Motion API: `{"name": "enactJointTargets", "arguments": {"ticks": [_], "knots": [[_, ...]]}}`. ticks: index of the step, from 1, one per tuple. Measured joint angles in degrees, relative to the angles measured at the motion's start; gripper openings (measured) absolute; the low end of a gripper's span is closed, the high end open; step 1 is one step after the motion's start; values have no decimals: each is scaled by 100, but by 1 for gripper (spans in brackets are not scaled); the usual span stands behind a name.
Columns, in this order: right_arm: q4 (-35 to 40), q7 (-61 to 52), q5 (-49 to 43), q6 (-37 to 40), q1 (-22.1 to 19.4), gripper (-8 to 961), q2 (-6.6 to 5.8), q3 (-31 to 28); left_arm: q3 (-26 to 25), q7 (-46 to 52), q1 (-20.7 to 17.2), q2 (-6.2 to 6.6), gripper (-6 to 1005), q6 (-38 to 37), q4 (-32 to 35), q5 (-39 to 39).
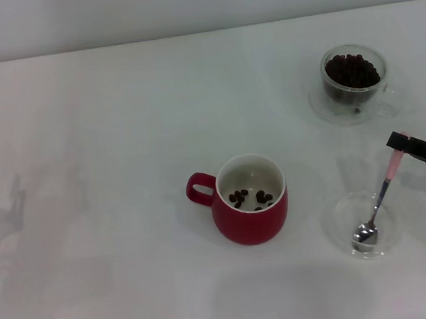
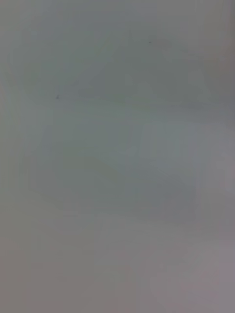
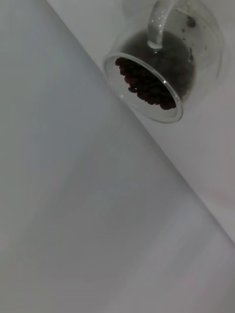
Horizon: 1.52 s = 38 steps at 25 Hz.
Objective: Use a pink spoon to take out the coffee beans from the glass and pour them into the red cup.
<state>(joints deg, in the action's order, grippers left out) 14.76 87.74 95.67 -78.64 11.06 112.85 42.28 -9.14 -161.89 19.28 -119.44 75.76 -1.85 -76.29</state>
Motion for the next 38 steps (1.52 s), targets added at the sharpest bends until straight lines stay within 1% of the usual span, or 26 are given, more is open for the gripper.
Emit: {"name": "enactJointTargets", "arguments": {"ticks": [9, 24, 27, 29, 30, 34, 36, 37, 38], "knots": [[0, -5, -115, 77, 50, 201, -1, 7, 0, 0, -12, 0, 486, 0, 0, 0], [47, 31, -69, 95, 47, 205, -53, -87, 0, 0, -3, 0, 486, 29, 0, 0], [77, 149, -47, 95, 43, 204, -79, -316, 0, 0, 4, 0, 486, 28, 0, 0], [91, 375, -45, 91, 53, 204, -129, -597, 0, 0, 15, 1, 486, 19, 0, 0], [91, 375, -45, 91, 53, 204, -129, -597, 0, 0, 17, 4, 486, 18, 0, 0], [184, 913, -44, 145, 54, 204, -182, -926, -6, 0, 22, 7, 486, 16, 0, -25], [228, 1305, -43, 168, 52, 204, -173, -1142, -30, 0, 23, 9, 486, 27, 14, -41], [236, 1575, -42, 183, 50, 204, -147, -1293, -31, 0, 23, 9, 486, 43, 19, -43], [237, 2086, -42, 252, 52, 204, -81, -1619, -33, 0, 23, 9, 486, 59, 22, -44]]}}
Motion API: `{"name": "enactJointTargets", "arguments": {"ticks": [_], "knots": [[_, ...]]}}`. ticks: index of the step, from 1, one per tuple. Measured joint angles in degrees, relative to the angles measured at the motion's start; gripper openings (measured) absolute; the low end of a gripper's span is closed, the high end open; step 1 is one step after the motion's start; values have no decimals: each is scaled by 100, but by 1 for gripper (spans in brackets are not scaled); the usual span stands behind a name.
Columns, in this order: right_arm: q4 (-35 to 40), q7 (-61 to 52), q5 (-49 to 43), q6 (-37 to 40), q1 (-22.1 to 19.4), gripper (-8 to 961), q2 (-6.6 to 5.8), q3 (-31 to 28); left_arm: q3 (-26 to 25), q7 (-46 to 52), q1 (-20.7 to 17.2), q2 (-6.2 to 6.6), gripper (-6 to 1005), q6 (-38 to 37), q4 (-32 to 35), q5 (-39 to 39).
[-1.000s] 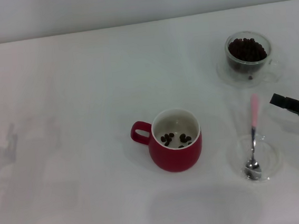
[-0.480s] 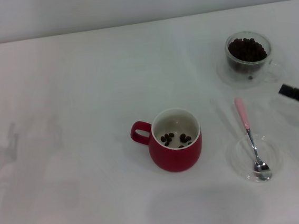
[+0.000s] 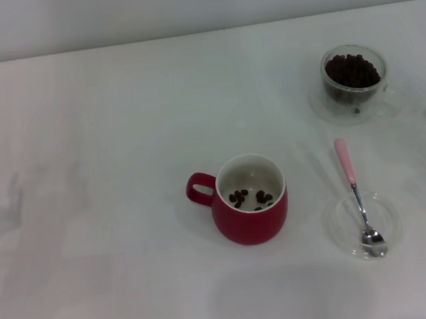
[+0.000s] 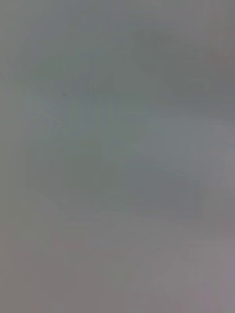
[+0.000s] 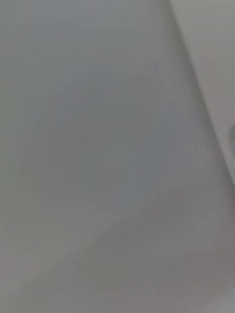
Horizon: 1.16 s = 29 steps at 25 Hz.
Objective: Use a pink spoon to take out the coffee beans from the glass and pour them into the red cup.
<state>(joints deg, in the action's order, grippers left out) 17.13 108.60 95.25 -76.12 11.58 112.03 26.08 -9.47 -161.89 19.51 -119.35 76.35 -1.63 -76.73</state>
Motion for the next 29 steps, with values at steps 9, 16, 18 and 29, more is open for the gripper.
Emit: {"name": "enactJointTargets", "arguments": {"ticks": [9, 16, 18, 29], "knots": [[-214, 2202, 45, 603, 235, 204, 238, -1515, -11, 0, 8, 0, 486, 503, 21, -210], [-516, 3680, 367, 1044, 476, 204, 245, -2226, -11, 0, 57, 0, 486, 625, -15, -393], [-518, 3872, 448, 1117, 515, 204, 247, -2231, -11, 0, 79, 0, 486, 602, -15, -394], [-496, 3982, 852, 1116, 515, 204, 249, -2244, -11, 0, 213, -16, 486, 489, -92, -395]]}}
